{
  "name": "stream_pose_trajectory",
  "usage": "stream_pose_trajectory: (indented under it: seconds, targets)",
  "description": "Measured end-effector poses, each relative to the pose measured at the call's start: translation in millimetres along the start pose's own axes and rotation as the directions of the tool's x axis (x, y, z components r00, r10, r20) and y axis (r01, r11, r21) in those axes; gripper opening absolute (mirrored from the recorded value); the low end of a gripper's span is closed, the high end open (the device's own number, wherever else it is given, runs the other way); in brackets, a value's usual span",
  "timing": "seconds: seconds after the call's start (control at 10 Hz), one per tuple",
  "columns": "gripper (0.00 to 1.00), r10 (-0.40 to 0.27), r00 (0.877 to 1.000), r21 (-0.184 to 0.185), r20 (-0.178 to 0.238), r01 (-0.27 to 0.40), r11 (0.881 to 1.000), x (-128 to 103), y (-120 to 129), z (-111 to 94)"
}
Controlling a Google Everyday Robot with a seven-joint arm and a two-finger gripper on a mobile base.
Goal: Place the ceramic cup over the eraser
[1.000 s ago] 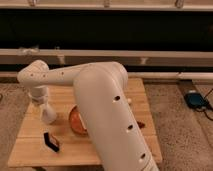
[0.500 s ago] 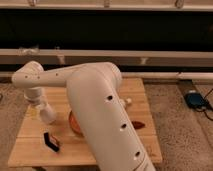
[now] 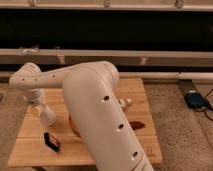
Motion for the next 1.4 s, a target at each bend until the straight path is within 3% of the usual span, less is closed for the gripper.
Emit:
stream_pose_trajectory:
  seconds: [0.3,0.5,0.9,1.1,1.4]
  targets:
    - [0.18,0.009,1.0,0.016,0.01,-0.01,1.0,16.7,-5.1,-22.8]
    - [0.18,-0.004,0.999,0.021,0.039,0.003,1.0,26.8,4.4,-53.8]
    - [0.18,-0.024,0.997,0.032,0.069,0.022,0.999,70.9,30.1,-106.2]
    - [0.18,-0.048,0.995,0.058,0.085,0.043,0.997,85.1,43.9,-138.1]
    - [0.18,-0.062,0.994,0.085,0.095,0.054,0.995,97.0,51.6,-160.0]
